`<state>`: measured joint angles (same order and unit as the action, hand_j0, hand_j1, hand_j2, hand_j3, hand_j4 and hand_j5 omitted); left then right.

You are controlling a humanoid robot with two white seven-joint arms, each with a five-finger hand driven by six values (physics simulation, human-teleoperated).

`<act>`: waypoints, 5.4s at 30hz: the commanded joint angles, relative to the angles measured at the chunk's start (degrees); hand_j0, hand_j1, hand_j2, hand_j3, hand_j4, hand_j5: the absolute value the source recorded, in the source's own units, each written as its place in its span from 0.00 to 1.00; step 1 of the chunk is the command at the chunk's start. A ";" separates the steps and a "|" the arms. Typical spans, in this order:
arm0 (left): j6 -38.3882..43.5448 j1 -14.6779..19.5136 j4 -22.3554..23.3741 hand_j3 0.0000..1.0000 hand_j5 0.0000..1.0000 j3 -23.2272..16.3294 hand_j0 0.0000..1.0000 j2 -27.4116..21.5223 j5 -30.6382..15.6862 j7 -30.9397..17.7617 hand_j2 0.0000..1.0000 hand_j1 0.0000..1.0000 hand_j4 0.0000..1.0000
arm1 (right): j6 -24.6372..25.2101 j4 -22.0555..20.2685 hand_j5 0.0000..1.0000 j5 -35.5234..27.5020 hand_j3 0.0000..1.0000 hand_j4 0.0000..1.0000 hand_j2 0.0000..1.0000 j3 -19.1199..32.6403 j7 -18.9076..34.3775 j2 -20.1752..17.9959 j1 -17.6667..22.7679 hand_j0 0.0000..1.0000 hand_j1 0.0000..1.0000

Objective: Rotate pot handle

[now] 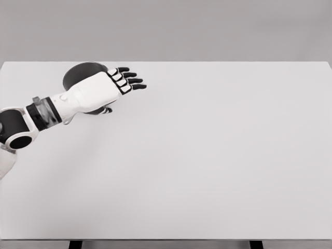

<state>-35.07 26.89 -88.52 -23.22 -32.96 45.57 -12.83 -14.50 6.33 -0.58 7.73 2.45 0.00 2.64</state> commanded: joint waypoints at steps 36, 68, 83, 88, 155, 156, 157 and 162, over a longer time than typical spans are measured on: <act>0.07 -4.31 6.52 1.00 1.00 6.52 1.00 -2.46 2.41 1.66 1.00 1.00 1.00 | 0.00 0.00 1.00 -0.04 1.00 1.00 1.00 0.01 0.01 0.00 0.00 1.00 1.00; 0.07 -3.52 14.87 1.00 1.00 11.97 1.00 -5.80 5.23 1.58 1.00 1.00 1.00 | 0.00 0.00 1.00 -0.04 1.00 1.00 1.00 0.01 0.01 0.00 0.00 1.00 1.00; 0.07 0.97 17.59 1.00 1.00 11.62 1.00 -5.71 9.44 1.66 1.00 1.00 1.00 | 0.00 0.00 1.00 -0.04 1.00 1.00 1.00 0.01 0.01 0.00 0.00 1.00 1.00; 0.07 0.70 17.59 1.00 1.00 11.62 1.00 -5.88 9.89 1.75 1.00 1.00 1.00 | 0.00 0.00 1.00 -0.04 1.00 1.00 1.00 0.01 0.01 0.00 0.00 1.00 1.00; 0.07 6.06 32.62 1.00 1.00 13.38 1.00 -5.53 14.98 1.75 1.00 1.00 1.00 | 0.00 0.00 1.00 0.05 1.00 1.00 1.00 0.01 0.01 0.00 0.00 1.00 1.00; 0.07 6.59 33.50 1.00 1.00 13.38 1.00 -5.10 14.98 1.75 1.00 1.00 1.00 | 0.00 0.00 1.00 -0.04 1.00 1.00 1.00 0.01 0.01 0.00 0.00 1.00 1.00; 0.07 7.12 34.20 1.00 1.00 13.38 1.00 -4.48 15.86 1.75 1.00 1.00 1.00 | 0.00 0.00 1.00 0.05 1.00 1.00 1.00 0.01 0.01 0.00 0.00 1.00 1.00; 0.07 8.17 35.52 1.00 1.00 13.38 1.00 -3.60 17.53 1.75 1.00 1.00 1.00 | 0.00 0.00 1.00 -0.04 1.00 1.00 1.00 0.01 0.01 0.00 0.00 1.00 1.00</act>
<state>-35.06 35.16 -53.57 -9.91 -36.80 62.80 -11.08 -14.50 6.33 -0.58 7.73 2.45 0.00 2.64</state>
